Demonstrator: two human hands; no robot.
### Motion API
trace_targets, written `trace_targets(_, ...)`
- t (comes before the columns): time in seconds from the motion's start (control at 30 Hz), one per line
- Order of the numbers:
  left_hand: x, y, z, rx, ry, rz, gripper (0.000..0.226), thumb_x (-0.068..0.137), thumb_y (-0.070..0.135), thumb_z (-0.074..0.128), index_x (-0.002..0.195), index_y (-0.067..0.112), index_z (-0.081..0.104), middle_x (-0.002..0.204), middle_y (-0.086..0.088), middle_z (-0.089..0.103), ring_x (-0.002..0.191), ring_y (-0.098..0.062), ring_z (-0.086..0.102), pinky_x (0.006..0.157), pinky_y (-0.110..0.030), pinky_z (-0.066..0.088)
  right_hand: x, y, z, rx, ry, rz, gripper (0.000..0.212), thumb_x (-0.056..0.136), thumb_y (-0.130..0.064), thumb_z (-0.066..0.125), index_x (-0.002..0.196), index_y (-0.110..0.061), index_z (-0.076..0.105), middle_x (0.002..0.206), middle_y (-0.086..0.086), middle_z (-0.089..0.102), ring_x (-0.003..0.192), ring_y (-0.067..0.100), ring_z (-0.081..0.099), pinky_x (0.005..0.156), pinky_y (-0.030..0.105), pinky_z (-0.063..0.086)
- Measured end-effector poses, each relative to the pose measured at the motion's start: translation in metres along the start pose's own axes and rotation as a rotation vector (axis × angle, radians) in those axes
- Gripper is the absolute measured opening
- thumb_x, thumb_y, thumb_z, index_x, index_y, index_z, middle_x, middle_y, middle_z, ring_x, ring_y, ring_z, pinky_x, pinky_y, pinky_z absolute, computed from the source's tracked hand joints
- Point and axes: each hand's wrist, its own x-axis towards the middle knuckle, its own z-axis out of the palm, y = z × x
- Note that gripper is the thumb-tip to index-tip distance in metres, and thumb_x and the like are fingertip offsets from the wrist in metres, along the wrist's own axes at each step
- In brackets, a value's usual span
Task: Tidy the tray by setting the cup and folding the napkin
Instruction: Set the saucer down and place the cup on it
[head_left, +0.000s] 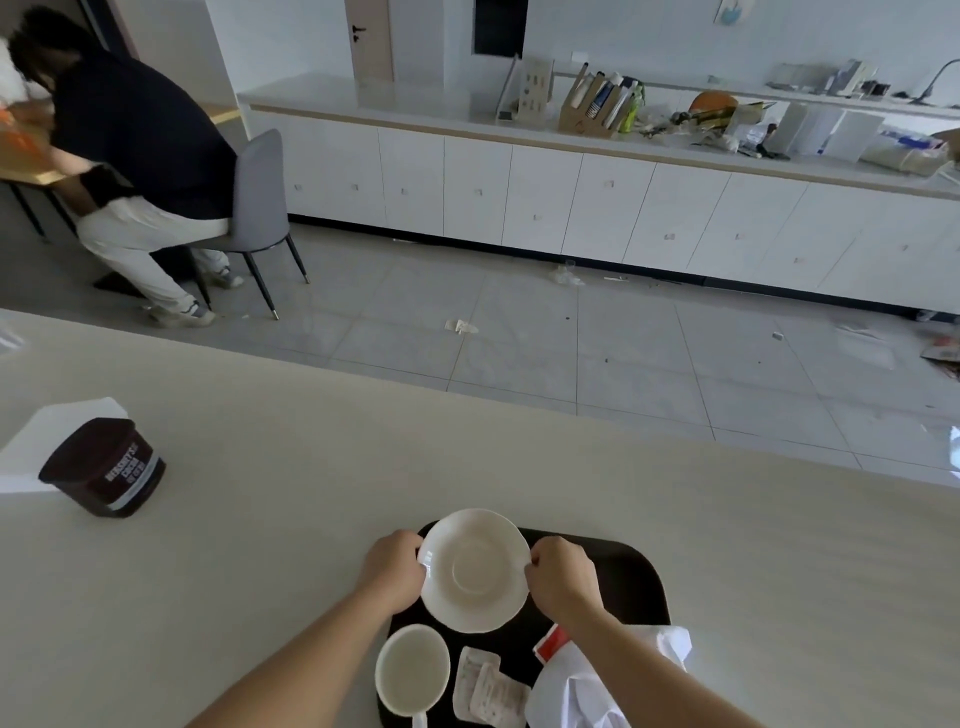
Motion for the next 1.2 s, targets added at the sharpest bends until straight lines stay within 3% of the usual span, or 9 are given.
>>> trace_targets(0.2,-0.005,-0.009,0.002,-0.076,0.024,0.014,0.02,0.068,0.003,0.046,0.055,0.019,0.042,0.051,0.002,0.045,0.059,-0.022,0.042,0.05,-0.032,0.027,-0.006,-0.001,0.016,0.073,0.024,0.052,0.016,0.078,-0.009,0.05,0.065,-0.006,0.058,0.057,0.0,0.054,0.052,0.016,0.045,0.049,0.03,0.035)
trace_targets(0.4,-0.015,-0.008,0.004,-0.15,0.093,-0.004,0.017,0.068,0.008,0.047,0.056,0.014,0.037,0.049,-0.001,0.04,0.05,-0.021,0.037,0.049,-0.033,0.025,-0.01,0.0,0.02,0.13,0.025,0.076,0.016,0.086,-0.015,0.057,0.08,-0.017,0.072,0.071,-0.003,0.069,0.066,0.016,0.064,0.064,0.033,0.056)
trace_targets(0.5,-0.019,-0.007,0.006,-0.19,0.143,-0.063,0.01,0.069,0.006,0.047,0.06,0.005,0.044,0.052,-0.004,0.041,0.052,-0.024,0.036,0.051,-0.031,0.027,-0.011,0.001,0.02,0.208,-0.015,0.109,0.016,0.089,-0.014,0.058,0.081,-0.022,0.07,0.067,-0.001,0.07,0.058,0.018,0.068,0.065,0.036,0.061)
trace_targets(0.67,-0.031,-0.014,0.008,-0.16,0.286,-0.065,0.031,0.072,0.004,0.053,0.056,0.016,0.029,0.055,0.001,0.034,0.063,-0.024,0.033,0.055,-0.034,0.023,-0.012,0.003,0.02,0.346,-0.047,0.164,0.023,0.091,-0.013,0.061,0.077,-0.031,0.062,0.066,0.0,0.072,0.052,0.014,0.07,0.061,0.033,0.063)
trace_targets(0.83,-0.031,-0.02,0.009,-0.245,0.217,-0.07,0.032,0.073,0.005,0.051,0.059,0.017,0.025,0.056,-0.002,0.023,0.061,-0.02,0.02,0.055,-0.032,0.018,-0.011,0.003,0.019,0.393,-0.049,0.206,0.024,0.09,-0.007,0.059,0.076,-0.025,0.066,0.065,0.003,0.073,0.051,0.015,0.071,0.062,0.034,0.063)
trace_targets(1.2,-0.029,-0.027,0.012,-0.307,0.108,-0.113,0.023,0.077,0.003,0.048,0.056,0.013,0.047,0.05,0.0,0.04,0.058,-0.02,0.03,0.052,-0.032,0.023,-0.017,0.003,0.022,0.57,-0.086,0.232,0.016,0.091,-0.009,0.063,0.085,-0.021,0.071,0.074,0.004,0.075,0.058,0.018,0.073,0.064,0.037,0.064)
